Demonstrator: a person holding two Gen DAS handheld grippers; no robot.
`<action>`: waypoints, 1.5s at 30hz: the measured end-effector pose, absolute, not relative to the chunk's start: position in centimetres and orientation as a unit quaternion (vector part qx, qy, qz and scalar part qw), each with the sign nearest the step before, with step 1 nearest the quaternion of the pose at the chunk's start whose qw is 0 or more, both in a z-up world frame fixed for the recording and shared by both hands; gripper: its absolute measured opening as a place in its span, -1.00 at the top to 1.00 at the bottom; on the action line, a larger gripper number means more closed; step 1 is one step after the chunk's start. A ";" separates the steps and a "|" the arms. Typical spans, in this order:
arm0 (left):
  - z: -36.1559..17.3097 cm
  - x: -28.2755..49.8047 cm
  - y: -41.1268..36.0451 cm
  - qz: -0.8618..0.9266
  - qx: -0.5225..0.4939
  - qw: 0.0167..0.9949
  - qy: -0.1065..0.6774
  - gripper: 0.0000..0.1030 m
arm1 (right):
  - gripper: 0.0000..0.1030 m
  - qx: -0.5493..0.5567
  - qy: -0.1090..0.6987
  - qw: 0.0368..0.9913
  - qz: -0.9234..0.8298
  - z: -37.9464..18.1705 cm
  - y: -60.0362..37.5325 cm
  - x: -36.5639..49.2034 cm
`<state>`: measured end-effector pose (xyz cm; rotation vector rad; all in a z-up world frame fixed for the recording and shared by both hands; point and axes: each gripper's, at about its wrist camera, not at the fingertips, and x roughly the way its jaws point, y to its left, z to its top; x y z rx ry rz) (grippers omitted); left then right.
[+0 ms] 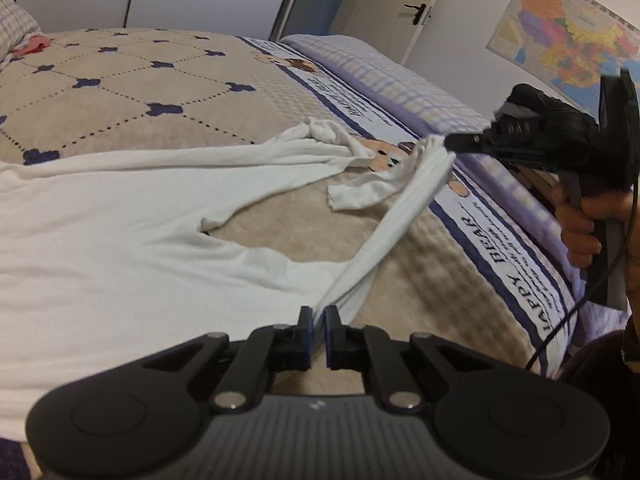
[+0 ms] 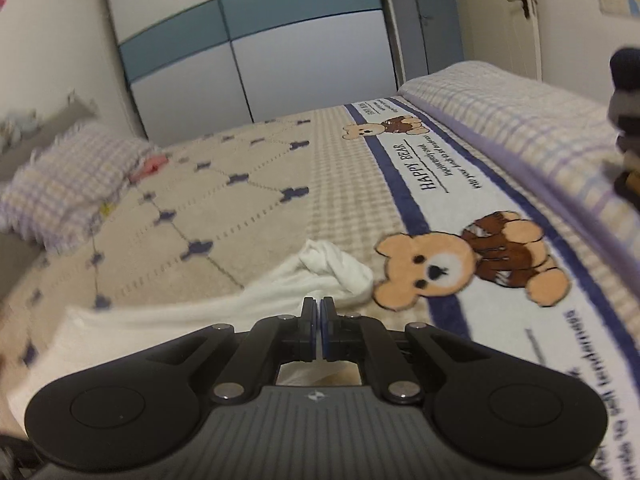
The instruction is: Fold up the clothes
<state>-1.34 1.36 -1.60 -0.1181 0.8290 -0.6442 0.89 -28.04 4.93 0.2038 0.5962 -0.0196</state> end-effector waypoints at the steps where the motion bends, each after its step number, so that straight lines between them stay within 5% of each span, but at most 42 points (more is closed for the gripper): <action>1: -1.7 -1.4 1.5 -0.309 -0.056 0.861 0.399 0.89 | 0.94 0.094 0.303 0.948 -0.010 4.7 -28.1 0.5; 21: -3.5 -2.6 1.1 -0.339 -0.021 0.832 0.439 0.86 | 0.89 0.029 0.460 0.887 0.022 -1.6 -30.3 -4.0; 25: -3.2 -2.3 0.7 -0.340 -0.023 0.833 0.436 0.83 | 0.48 0.062 0.431 0.899 0.032 -0.6 -31.3 -3.5; 28: -3.2 -2.2 0.2 -0.344 -0.020 0.831 0.437 0.80 | 0.41 0.082 0.412 0.907 0.041 -0.1 -31.4 -2.4; 40: -3.7 -1.9 -0.8 -0.350 -0.029 0.823 0.447 0.77 | 0.41 0.118 0.443 0.889 0.017 -3.3 -30.3 5.1; 42: -3.7 -1.9 -0.8 -0.350 -0.030 0.823 0.446 0.77 | 0.58 0.120 0.442 0.889 0.012 -3.6 -30.4 5.2; 43: -3.7 -1.9 -0.8 -0.350 -0.030 0.823 0.446 0.77 | 0.84 0.118 0.438 0.891 0.010 -3.6 -30.4 5.2; 45: -3.7 -1.9 -0.8 -0.351 -0.029 0.824 0.444 0.77 | 0.91 0.117 0.428 0.896 0.004 -3.2 -30.7 4.8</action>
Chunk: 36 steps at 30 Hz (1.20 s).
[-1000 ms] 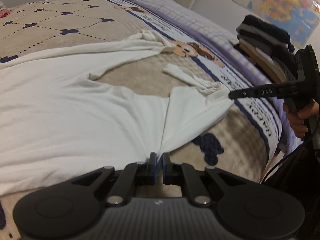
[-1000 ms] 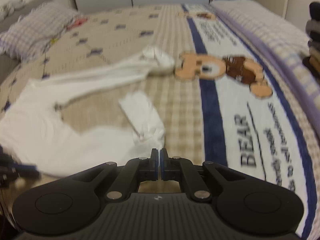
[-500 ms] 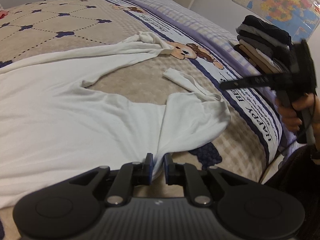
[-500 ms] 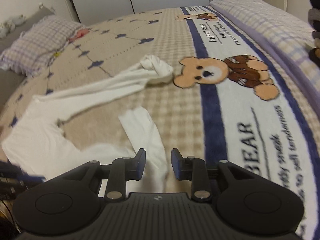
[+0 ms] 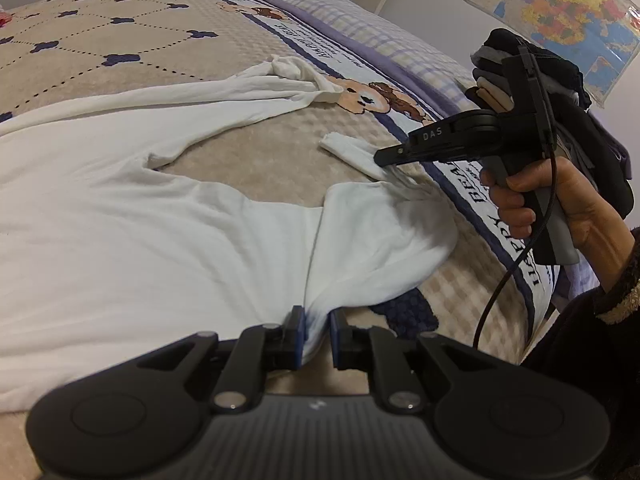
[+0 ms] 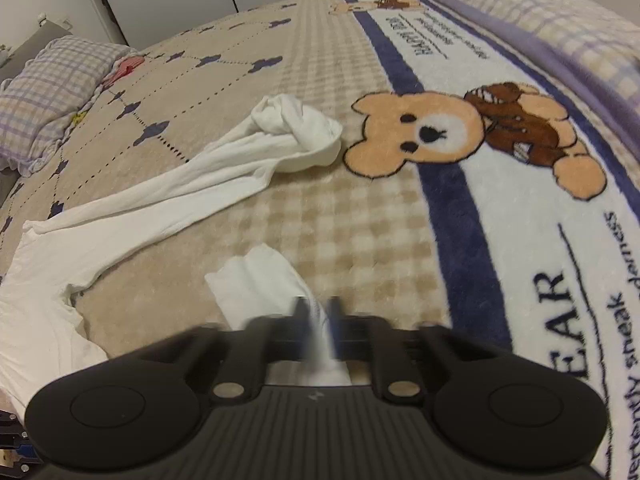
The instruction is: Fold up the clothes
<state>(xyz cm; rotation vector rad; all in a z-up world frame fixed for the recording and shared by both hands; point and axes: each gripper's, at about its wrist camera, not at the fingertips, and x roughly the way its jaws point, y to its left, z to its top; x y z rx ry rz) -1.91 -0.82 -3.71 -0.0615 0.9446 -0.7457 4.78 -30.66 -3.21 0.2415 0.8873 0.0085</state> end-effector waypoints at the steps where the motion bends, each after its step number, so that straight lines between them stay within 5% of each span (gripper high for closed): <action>1: -3.7 -1.9 -0.8 -0.351 -0.029 0.824 0.444 0.77 | 0.92 0.116 0.420 0.900 -0.003 -2.9 -30.9 4.4; 23: -3.3 -2.1 -1.9 -0.370 -0.013 0.820 0.437 0.68 | 0.93 0.088 0.319 0.935 -0.127 3.2 -38.0 -5.7; 36: -3.5 -1.7 -2.3 -0.355 -0.012 0.829 0.433 0.67 | 0.93 0.122 0.338 0.925 -0.123 1.3 -36.8 3.0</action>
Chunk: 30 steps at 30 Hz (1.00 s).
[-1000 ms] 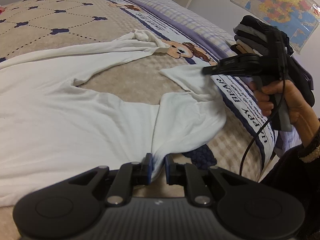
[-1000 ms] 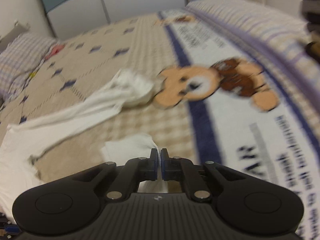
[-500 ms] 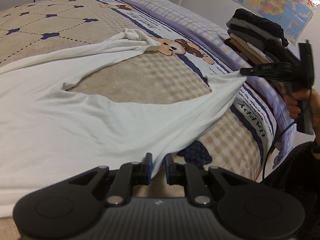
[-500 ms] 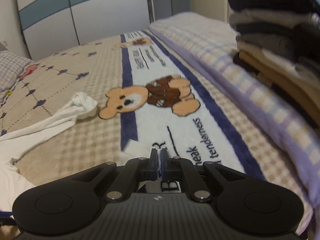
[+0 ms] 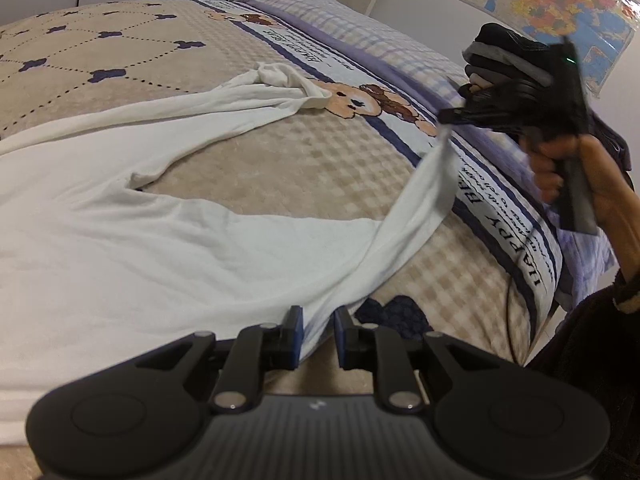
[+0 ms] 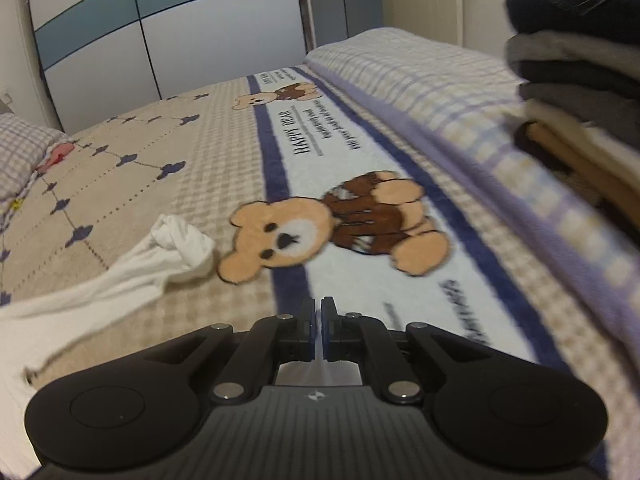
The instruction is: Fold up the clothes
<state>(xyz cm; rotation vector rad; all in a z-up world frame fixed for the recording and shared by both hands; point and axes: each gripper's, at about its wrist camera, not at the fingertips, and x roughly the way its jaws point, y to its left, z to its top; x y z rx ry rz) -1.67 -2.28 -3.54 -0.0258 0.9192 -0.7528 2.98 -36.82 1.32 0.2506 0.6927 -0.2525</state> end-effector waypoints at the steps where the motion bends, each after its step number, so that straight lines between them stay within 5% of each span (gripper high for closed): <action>1: -3.6 -1.6 -2.3 -0.354 -0.013 0.828 0.434 0.67 | 0.93 0.128 0.340 0.924 -0.123 1.0 -36.6 3.5; 10: -3.6 -1.8 -1.8 -0.353 -0.014 0.829 0.434 0.66 | 0.80 0.143 0.353 0.917 -0.120 0.0 -35.7 4.5; 19: -3.2 -2.5 -1.5 -0.346 0.004 0.838 0.421 0.40 | 0.52 0.145 0.358 0.914 -0.125 -0.1 -36.6 2.8; 30: -3.3 -2.2 -2.0 -0.345 0.005 0.838 0.422 0.39 | 0.44 0.149 0.376 0.906 -0.125 -0.7 -37.8 1.5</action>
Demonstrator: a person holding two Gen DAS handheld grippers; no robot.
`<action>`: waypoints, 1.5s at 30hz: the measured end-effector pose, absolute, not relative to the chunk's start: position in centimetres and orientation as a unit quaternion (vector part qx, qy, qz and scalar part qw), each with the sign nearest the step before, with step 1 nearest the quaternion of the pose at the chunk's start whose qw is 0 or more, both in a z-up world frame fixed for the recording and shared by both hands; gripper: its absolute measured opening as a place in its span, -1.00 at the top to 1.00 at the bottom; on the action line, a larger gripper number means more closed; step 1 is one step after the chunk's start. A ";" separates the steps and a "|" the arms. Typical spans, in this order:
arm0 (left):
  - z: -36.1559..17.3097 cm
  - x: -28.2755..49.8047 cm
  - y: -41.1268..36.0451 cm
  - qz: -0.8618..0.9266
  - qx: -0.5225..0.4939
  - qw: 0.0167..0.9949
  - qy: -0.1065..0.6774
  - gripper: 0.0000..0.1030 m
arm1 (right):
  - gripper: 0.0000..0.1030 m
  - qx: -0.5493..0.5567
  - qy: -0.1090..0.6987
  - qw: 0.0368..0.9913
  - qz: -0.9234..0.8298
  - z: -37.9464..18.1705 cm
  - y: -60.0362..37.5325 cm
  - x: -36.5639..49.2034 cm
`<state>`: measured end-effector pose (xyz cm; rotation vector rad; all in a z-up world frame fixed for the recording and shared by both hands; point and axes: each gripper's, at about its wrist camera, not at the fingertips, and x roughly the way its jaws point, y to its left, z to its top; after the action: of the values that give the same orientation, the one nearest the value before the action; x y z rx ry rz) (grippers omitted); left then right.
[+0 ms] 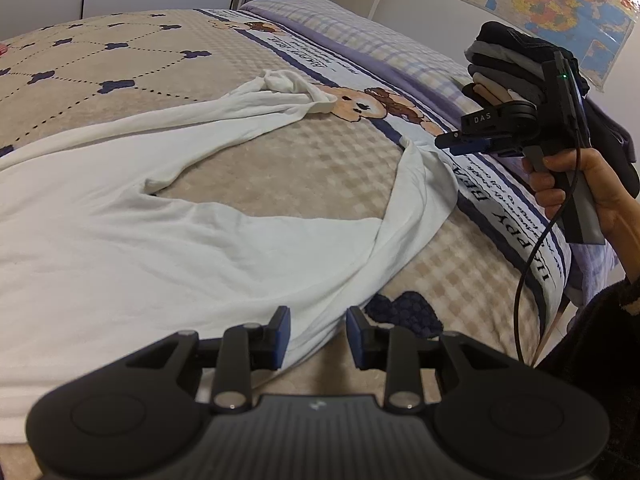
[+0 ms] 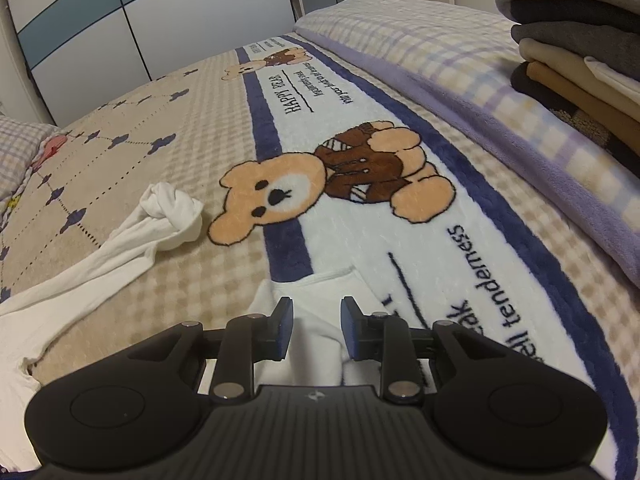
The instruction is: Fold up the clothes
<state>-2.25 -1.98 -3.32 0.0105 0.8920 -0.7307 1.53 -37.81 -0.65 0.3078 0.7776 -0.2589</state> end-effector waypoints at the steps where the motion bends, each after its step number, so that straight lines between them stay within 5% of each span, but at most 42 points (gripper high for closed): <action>1: -3.4 -2.2 -2.0 -0.346 0.005 0.838 0.422 0.39 | 0.44 0.149 0.378 0.905 -0.126 -0.7 -37.9 1.5; 45: -3.5 -2.5 -3.8 -0.364 0.031 0.839 0.402 0.40 | 0.43 0.242 0.411 0.868 -0.136 -2.5 -43.3 1.1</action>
<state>-2.48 -3.84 -3.53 0.0660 0.8508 -0.7699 1.12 -43.26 -2.54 0.5066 0.8612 -0.2850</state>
